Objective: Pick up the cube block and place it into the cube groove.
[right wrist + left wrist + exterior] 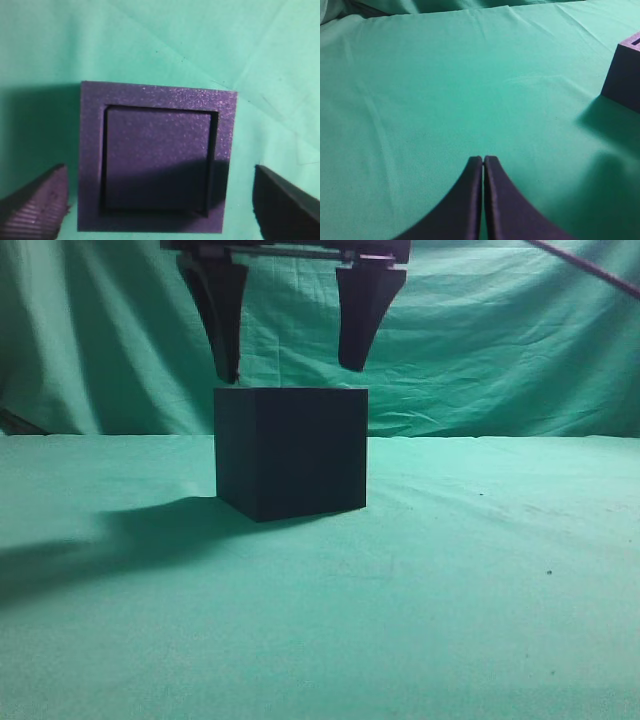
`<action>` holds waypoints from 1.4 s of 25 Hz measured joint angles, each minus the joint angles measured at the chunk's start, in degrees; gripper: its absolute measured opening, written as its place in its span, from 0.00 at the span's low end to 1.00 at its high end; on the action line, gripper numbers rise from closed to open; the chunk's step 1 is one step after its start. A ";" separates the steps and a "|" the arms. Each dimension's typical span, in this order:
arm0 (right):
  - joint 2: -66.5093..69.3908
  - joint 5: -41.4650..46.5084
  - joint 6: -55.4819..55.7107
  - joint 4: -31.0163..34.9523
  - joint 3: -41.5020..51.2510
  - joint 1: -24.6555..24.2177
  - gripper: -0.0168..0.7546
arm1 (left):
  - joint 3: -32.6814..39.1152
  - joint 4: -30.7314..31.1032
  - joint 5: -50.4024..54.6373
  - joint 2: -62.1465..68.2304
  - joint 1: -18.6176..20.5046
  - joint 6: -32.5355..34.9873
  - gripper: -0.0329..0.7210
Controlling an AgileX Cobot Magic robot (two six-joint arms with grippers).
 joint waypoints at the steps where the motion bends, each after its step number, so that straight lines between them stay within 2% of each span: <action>1: 0.02 1.00 -0.11 0.00 -1.03 0.00 0.86 | 0.00 0.00 0.00 0.00 0.00 0.00 0.04; 4: 0.02 3.59 -0.87 -0.09 -5.33 0.00 0.86 | 0.00 0.00 0.00 0.00 0.00 0.00 0.04; 8: -2.58 4.13 -0.88 -1.12 -8.26 0.00 0.56 | 0.00 0.00 0.00 0.00 0.00 0.00 0.04; 11: -7.59 4.71 -0.75 -1.10 -8.48 0.00 0.22 | 0.00 0.00 0.00 0.00 0.00 0.00 0.04; 12: -9.32 4.71 -0.25 -1.10 -7.95 0.00 0.14 | 0.00 0.00 0.00 0.00 0.00 0.00 0.04; 15: -16.31 4.71 2.08 -1.37 -4.09 0.00 0.02 | 0.00 0.00 0.00 0.00 0.00 0.00 0.04; 18: -24.64 4.94 4.29 -1.66 2.40 0.00 0.02 | 0.00 0.00 0.00 0.00 0.00 0.00 0.04; 26: -48.43 5.33 7.05 -1.66 27.31 0.00 0.02 | 0.00 0.00 0.00 0.00 0.00 0.00 0.04; 35: -73.43 0.28 7.77 -1.66 46.99 0.00 0.02 | 0.00 0.00 0.00 0.00 0.00 0.00 0.04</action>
